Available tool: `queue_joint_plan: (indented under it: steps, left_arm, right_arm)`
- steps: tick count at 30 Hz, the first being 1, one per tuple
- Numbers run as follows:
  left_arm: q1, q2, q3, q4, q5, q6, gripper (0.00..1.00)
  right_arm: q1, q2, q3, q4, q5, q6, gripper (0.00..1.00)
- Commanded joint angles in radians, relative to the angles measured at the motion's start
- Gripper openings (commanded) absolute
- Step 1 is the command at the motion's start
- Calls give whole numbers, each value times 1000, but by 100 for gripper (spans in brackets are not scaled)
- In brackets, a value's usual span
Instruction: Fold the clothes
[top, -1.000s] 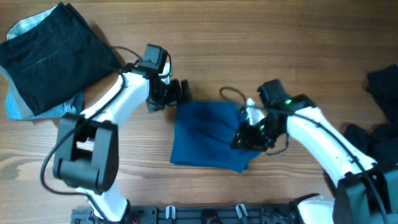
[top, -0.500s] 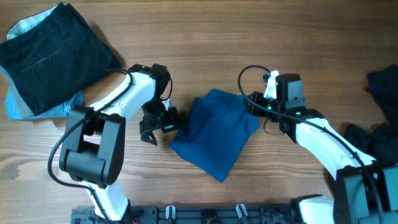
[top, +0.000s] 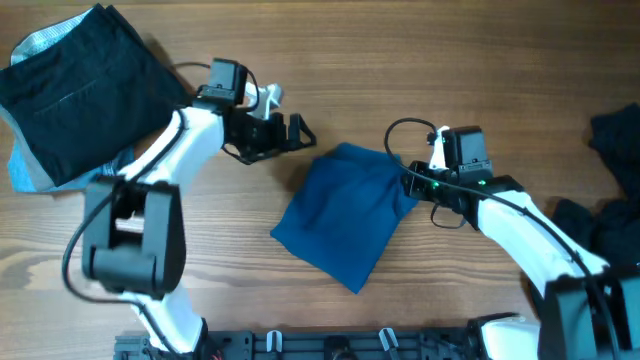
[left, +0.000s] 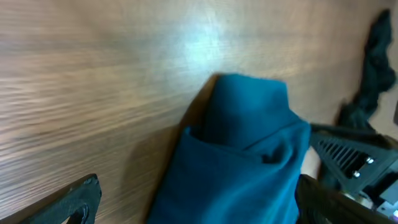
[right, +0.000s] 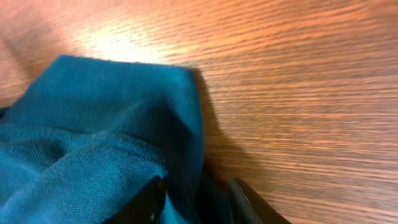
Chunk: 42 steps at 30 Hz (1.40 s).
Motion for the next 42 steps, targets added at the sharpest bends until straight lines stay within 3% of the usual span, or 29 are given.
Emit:
queue_joint_plan:
  steps: [1, 5, 6, 7, 8, 9, 11, 15, 18, 20, 25, 28, 31, 36, 39, 42]
  left_arm:
    - [-50, 136, 1, 4, 200, 34, 100]
    - [-208, 209, 1, -18, 174, 33, 98]
    - [-234, 208, 1, -17, 136, 33, 89]
    - [-247, 208, 2, -12, 126, 32, 71]
    - [-247, 208, 2, 1, 122, 32, 31]
    - [-232, 206, 8, 8, 98, 25, 4]
    - [-198, 198, 40, -1, 33, 25, 4]
    - [-94, 51, 198, -84, -261, 26, 4]
    - [-9, -72, 241, -71, -349, 26, 4]
    - [73, -148, 242, -8, -497, 26, 4]
    - [243, -170, 242, 251, -673, 26, 4]
    - [354, -170, 242, 426, -685, 25, 4]
    - [421, -170, 242, 425, -684, 25, 4]
    - [425, -170, 242, 385, -608, -5, 4]
    - [425, -170, 242, 387, -511, -58, 4]
    - [405, -170, 242, 358, -319, -67, 4]
  right_arm:
    - [0, -128, 11, -8, 68, -4, 43]
    - [0, -233, 11, -48, 85, -6, 45]
    - [0, -245, 11, -65, 98, -8, 45]
    - [0, -253, 11, -83, 102, -20, 45]
    - [0, -257, 11, -98, 102, -29, 45]
    - [0, -257, 11, -108, 102, -29, 45]
    - [0, -257, 11, -117, 102, -30, 45]
    - [0, -257, 11, -118, 102, -29, 45]
    - [0, -257, 11, -126, 108, -29, 45]
    - [0, -257, 11, -141, 120, -29, 45]
    - [0, -257, 11, -168, 121, -29, 45]
    - [0, -257, 11, -178, 121, -29, 45]
    - [0, -257, 11, -177, 121, -28, 45]
    - [0, -257, 11, -178, 120, -27, 45]
    - [0, -257, 11, -177, 121, -27, 45]
    - [0, -257, 11, -177, 121, -27, 45]
